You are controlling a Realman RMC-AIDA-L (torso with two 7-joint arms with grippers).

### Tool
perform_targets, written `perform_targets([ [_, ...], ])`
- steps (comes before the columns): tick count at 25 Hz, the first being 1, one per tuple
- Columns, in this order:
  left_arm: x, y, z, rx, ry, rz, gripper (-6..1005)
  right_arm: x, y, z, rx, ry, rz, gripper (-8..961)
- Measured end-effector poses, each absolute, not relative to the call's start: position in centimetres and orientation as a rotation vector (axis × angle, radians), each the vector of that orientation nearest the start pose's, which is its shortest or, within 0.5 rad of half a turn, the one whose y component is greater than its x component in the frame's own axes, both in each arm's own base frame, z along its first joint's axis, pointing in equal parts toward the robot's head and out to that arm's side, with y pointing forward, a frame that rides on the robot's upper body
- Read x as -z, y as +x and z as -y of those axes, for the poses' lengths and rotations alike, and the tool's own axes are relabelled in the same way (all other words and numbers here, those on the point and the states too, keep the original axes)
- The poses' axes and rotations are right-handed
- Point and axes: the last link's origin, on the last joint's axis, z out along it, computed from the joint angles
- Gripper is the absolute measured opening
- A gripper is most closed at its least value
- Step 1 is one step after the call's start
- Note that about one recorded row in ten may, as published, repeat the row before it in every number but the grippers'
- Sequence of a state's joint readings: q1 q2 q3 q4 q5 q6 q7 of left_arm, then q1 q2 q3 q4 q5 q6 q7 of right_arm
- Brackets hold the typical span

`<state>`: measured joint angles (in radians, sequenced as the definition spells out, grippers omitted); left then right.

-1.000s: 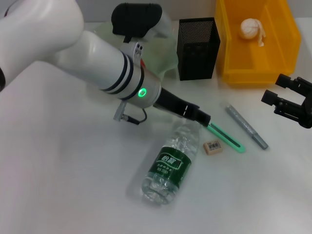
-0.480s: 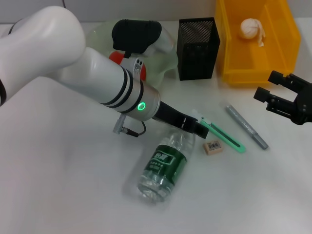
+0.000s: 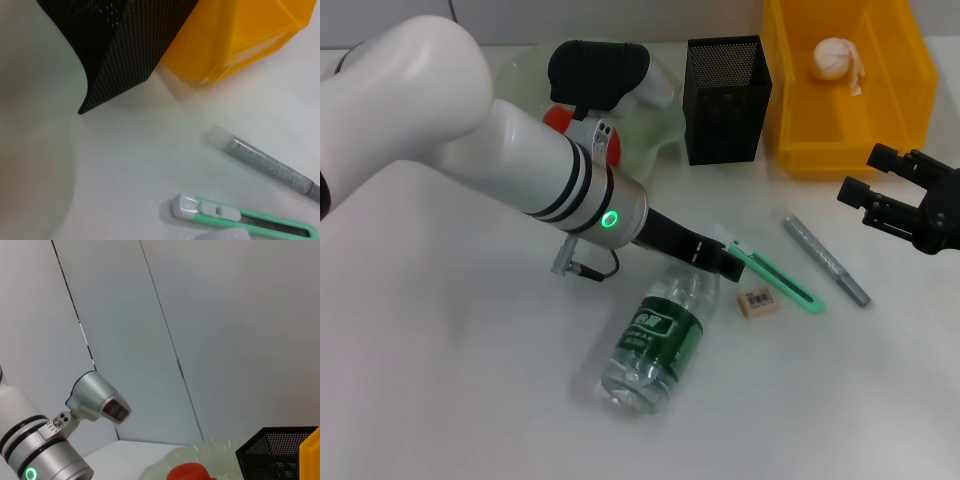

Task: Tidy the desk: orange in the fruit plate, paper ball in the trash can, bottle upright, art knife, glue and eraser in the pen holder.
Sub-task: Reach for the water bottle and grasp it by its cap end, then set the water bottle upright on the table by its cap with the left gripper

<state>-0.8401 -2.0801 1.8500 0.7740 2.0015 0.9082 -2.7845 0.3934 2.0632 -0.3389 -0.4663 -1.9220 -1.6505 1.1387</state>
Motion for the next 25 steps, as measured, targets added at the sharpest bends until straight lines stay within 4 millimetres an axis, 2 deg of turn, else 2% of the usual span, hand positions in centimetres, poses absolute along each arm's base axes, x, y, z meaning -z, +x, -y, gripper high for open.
perform_targets([
  [3, 13.3, -14.0, -36.6, -0.099, -2.646, 1.265, 734, -2.3, 31.5, -28.5, -1.004, -2.327, -0.694, 783],
  [6, 13.4, -13.9, -36.5, -0.089, -2.661, 1.253, 521, -2.3, 31.6, -28.5, -1.003, -2.327, -0.695, 783],
  [19, 13.3, -13.2, -35.8, -0.054, -2.737, 1.14, 441, -2.3, 31.6, -28.4, -1.003, -2.326, -0.698, 784],
  [25, 11.2, -12.7, -34.6, 0.133, -2.786, 0.979, 441, -2.3, 31.7, -28.3, -1.018, -2.303, -0.709, 784],
])
